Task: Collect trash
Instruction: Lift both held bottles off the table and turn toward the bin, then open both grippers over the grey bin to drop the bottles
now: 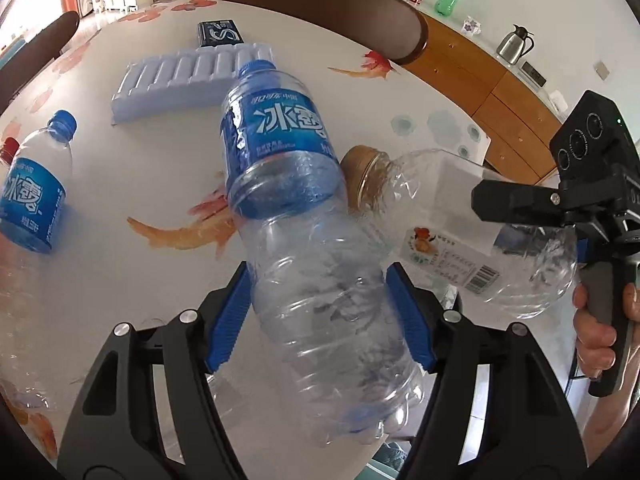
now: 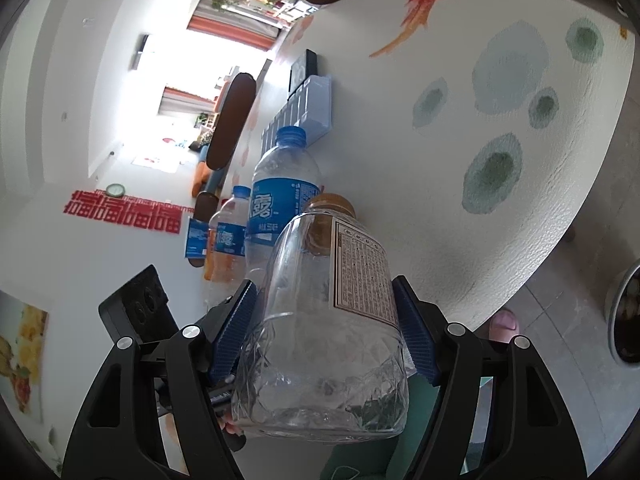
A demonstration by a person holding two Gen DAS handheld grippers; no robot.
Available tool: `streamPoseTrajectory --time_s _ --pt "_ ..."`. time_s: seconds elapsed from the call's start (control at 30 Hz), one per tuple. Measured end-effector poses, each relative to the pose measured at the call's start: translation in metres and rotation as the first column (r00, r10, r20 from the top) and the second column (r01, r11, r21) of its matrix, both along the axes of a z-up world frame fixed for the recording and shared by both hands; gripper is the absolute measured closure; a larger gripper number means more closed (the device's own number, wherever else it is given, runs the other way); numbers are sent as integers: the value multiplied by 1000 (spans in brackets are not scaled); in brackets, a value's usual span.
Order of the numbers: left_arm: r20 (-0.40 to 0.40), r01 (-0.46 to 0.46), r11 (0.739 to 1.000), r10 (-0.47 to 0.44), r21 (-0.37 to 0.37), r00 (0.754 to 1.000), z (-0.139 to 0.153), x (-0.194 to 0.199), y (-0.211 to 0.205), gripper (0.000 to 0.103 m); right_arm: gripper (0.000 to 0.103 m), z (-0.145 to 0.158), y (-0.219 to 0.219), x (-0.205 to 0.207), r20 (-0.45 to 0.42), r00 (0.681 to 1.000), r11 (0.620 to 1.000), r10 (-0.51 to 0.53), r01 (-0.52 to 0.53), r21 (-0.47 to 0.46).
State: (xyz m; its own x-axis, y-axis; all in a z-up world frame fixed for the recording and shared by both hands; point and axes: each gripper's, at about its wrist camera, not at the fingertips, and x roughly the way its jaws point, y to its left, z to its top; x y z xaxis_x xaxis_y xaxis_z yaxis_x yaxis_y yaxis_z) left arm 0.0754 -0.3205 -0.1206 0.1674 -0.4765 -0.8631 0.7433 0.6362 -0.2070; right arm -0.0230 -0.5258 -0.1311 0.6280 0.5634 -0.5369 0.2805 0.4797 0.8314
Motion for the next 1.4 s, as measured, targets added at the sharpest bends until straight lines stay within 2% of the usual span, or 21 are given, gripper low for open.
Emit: streamPoseTrajectory --time_s 0.1,0.2,0.47,0.5,0.6,0.8,0.9,1.2,1.4 --pt "-27 -10 1000 9 -15 1000 -1 3 3 38 33 -4 9 3 -24 999 999 43 -43 -23" --pt "-18 -7 1000 7 -11 1000 0 2 1 39 33 -8 19 5 -38 996 995 81 -83 -51" --pt "-27 -12 1000 11 -29 1000 0 3 4 41 34 -6 22 8 -45 994 992 102 -105 -73" --pt "-28 -12 999 11 -31 1000 0 3 4 41 34 -7 22 7 -40 995 993 97 -99 -64" --pt "-47 -15 998 13 -57 999 3 4 9 41 34 -16 15 1 -1 997 996 72 -72 52" --pt "-50 -17 994 12 -108 999 18 2 15 41 34 -24 -8 -16 53 999 985 -3 -6 173" --pt "-57 -20 989 12 -144 998 28 0 15 41 34 -19 -16 -27 88 996 981 -28 10 195" --pt "-39 57 974 -67 -218 997 59 -23 -8 41 34 5 -63 -99 193 966 965 -174 128 230" --pt "-37 170 959 -183 -228 982 61 -58 -59 41 34 -15 -104 -179 167 934 932 -317 274 237"
